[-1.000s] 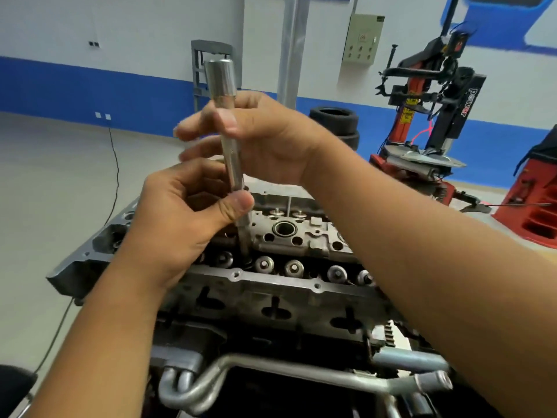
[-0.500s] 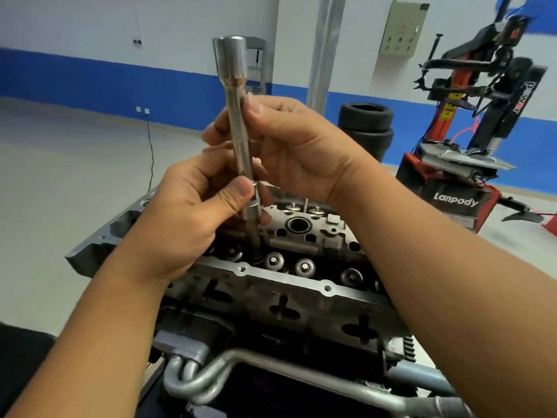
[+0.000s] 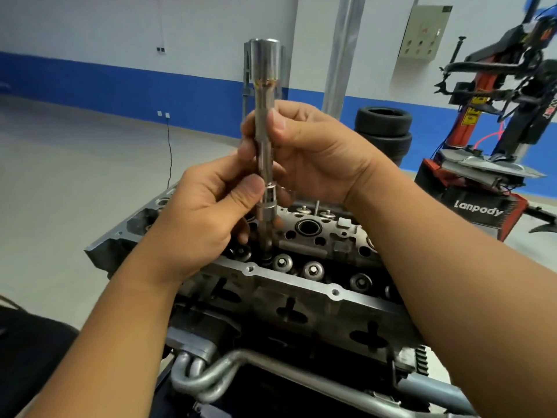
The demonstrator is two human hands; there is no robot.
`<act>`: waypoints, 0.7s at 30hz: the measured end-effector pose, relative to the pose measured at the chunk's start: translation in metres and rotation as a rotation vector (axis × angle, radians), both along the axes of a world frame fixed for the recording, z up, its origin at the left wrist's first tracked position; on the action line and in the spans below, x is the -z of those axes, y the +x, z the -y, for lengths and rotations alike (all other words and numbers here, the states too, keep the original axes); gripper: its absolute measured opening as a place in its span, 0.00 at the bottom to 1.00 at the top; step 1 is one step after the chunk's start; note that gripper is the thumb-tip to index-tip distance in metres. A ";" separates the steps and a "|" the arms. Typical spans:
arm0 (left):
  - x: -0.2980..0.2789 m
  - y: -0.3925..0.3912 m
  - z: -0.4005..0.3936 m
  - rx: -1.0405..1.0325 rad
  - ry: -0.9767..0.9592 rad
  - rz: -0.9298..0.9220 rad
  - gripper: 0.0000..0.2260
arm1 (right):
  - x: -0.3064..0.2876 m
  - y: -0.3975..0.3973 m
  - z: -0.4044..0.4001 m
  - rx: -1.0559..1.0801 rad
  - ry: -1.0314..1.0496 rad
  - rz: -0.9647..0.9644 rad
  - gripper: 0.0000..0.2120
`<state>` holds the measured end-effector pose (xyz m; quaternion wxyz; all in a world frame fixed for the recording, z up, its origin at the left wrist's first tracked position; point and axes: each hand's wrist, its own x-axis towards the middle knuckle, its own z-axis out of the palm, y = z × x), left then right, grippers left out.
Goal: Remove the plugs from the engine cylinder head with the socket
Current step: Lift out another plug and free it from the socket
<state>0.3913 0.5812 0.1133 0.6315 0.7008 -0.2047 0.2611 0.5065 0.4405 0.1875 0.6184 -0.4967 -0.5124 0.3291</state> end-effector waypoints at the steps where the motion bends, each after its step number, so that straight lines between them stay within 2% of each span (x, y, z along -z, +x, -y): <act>1: 0.000 0.000 0.001 -0.037 0.014 0.016 0.09 | 0.000 0.002 0.000 0.004 -0.001 0.000 0.09; 6: 0.000 0.001 0.008 -0.208 0.015 0.084 0.10 | -0.001 0.004 -0.004 -0.017 -0.023 0.066 0.16; 9: -0.002 -0.003 0.008 -0.135 -0.005 0.042 0.11 | 0.000 0.004 -0.002 0.010 -0.034 0.104 0.13; 13: -0.004 -0.006 0.006 0.036 -0.065 -0.053 0.11 | 0.000 -0.001 0.004 0.033 -0.045 0.043 0.10; 16: -0.004 -0.006 0.008 -0.071 -0.036 -0.016 0.09 | -0.001 -0.003 0.004 0.067 -0.060 0.059 0.08; 18: -0.003 -0.005 0.009 -0.148 -0.032 0.019 0.11 | -0.001 -0.005 0.001 0.081 -0.070 0.085 0.07; 21: -0.003 -0.004 0.008 -0.149 -0.042 0.040 0.12 | -0.001 -0.004 -0.001 0.102 -0.070 0.094 0.07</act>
